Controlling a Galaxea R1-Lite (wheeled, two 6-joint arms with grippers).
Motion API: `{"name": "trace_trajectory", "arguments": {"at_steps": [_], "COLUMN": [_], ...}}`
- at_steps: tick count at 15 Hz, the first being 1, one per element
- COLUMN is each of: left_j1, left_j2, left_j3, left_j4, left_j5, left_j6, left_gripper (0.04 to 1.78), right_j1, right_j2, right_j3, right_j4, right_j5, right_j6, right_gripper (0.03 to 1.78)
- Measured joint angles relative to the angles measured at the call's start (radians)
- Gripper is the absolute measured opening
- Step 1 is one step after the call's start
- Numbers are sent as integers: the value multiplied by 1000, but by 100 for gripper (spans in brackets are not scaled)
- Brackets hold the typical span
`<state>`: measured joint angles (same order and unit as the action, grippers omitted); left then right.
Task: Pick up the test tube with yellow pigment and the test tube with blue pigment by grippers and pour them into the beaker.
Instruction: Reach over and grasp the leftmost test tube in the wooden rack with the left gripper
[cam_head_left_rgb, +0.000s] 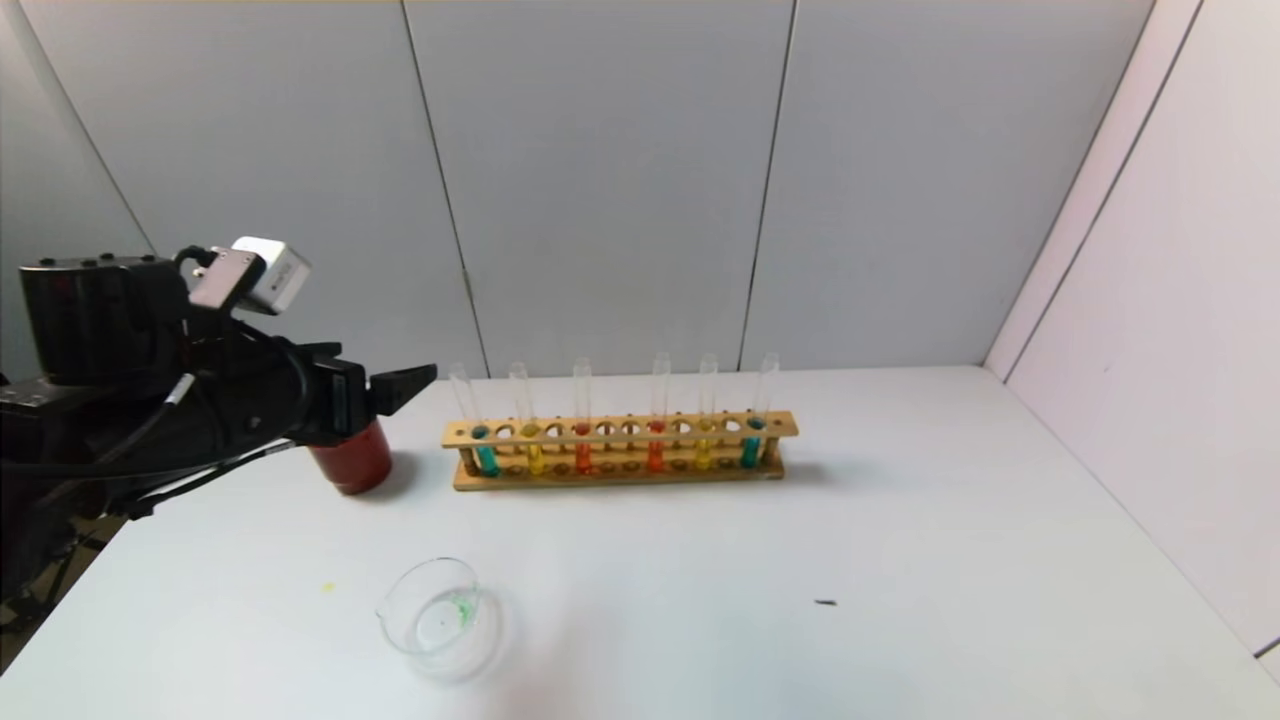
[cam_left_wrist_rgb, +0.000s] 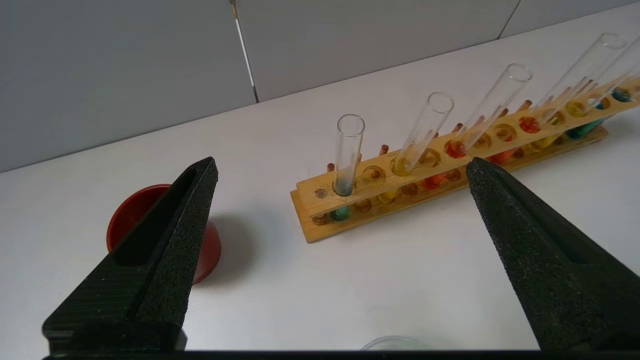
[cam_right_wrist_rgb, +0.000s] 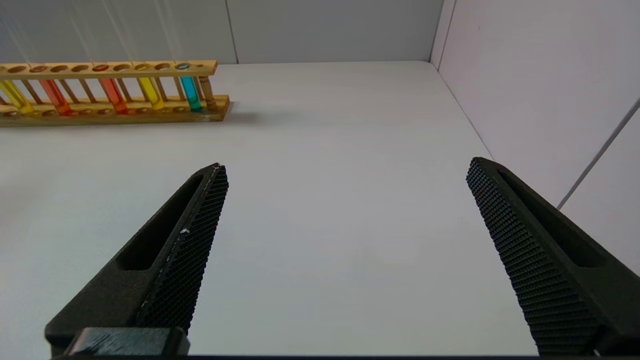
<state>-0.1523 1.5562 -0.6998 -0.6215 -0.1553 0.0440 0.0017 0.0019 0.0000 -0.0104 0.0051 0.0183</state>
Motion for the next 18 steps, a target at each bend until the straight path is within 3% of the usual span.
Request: {"name": "trace_trajectory", "arguments": {"at_steps": [9, 18], "left_j1": [-22, -41], "left_j2": [293, 411], "left_j3": [-25, -91], "left_j4": [-237, -286], "left_j5": [45, 46], "left_j6": [0, -2], "left_gripper": [175, 175], "right_j1": [0, 0], "right_j2": [0, 0], "right_j3": [0, 0], "right_j4": [0, 0], "right_j5": [0, 0], "right_j6": [0, 0], "right_gripper": [174, 174]}}
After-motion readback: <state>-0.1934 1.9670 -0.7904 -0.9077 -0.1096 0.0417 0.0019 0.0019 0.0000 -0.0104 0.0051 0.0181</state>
